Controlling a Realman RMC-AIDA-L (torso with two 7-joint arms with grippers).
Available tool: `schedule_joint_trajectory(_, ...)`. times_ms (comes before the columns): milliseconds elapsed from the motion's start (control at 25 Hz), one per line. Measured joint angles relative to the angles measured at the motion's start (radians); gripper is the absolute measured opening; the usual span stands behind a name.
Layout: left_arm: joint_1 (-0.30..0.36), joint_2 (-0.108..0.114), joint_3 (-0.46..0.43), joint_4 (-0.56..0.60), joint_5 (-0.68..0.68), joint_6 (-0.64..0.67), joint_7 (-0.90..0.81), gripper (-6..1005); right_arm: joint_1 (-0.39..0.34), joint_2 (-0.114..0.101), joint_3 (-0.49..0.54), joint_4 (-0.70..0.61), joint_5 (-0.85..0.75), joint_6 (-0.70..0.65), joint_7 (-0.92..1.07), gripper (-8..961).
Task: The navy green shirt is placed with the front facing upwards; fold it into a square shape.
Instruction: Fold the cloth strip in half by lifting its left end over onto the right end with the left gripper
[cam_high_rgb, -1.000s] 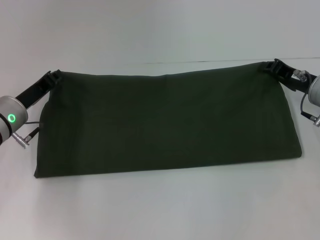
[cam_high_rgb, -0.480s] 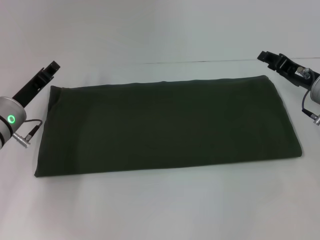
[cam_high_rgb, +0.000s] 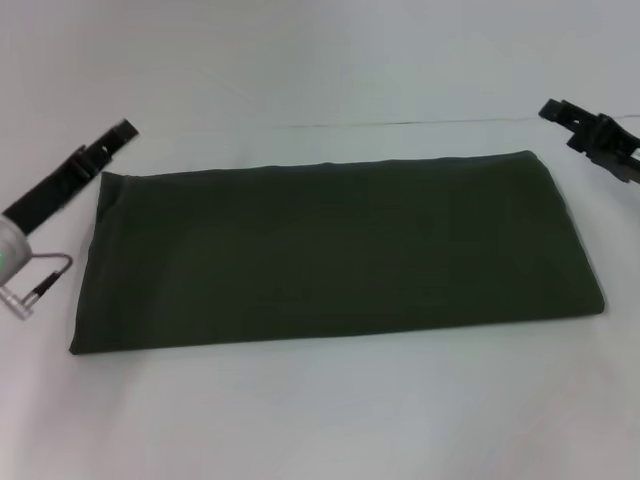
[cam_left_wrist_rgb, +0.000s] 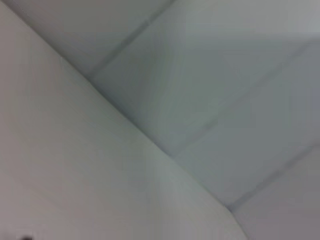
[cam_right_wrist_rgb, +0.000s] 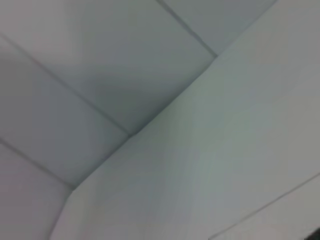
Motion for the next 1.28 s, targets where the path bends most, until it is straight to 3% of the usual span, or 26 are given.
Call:
schedule_joint_trajectory(120, 0.065, 0.008, 0.048, 0.127, 0.115, 0.114, -0.152, 628, -0.035, -0.048, -0.041, -0.002, -0.037, -0.104, 0.079, 840)
schedule_joint_trajectory(240, 0.117, 0.02, 0.054, 0.264, 0.251, 0.232, -0.3, 706, -0.067, -0.103, -0.072, -0.004, -0.111, -0.215, 0.162, 840)
schedule_joint_trajectory(400, 0.142, 0.057, 0.044, 0.395, 0.485, 0.334, -0.53, 711, -0.09, -0.146, -0.077, -0.02, -0.231, -0.311, 0.261, 840)
schedule_joint_trajectory(720, 0.098, 0.078, 0.058, 0.448, 0.785, 0.363, -0.646, 712, -0.129, -0.142, -0.076, -0.077, -0.294, -0.351, 0.308, 840)
schedule_joint_trajectory(1280, 0.078, 0.062, 0.102, 0.431, 0.812, 0.322, -0.639, 708, -0.131, -0.129, -0.088, -0.077, -0.297, -0.347, 0.299, 835)
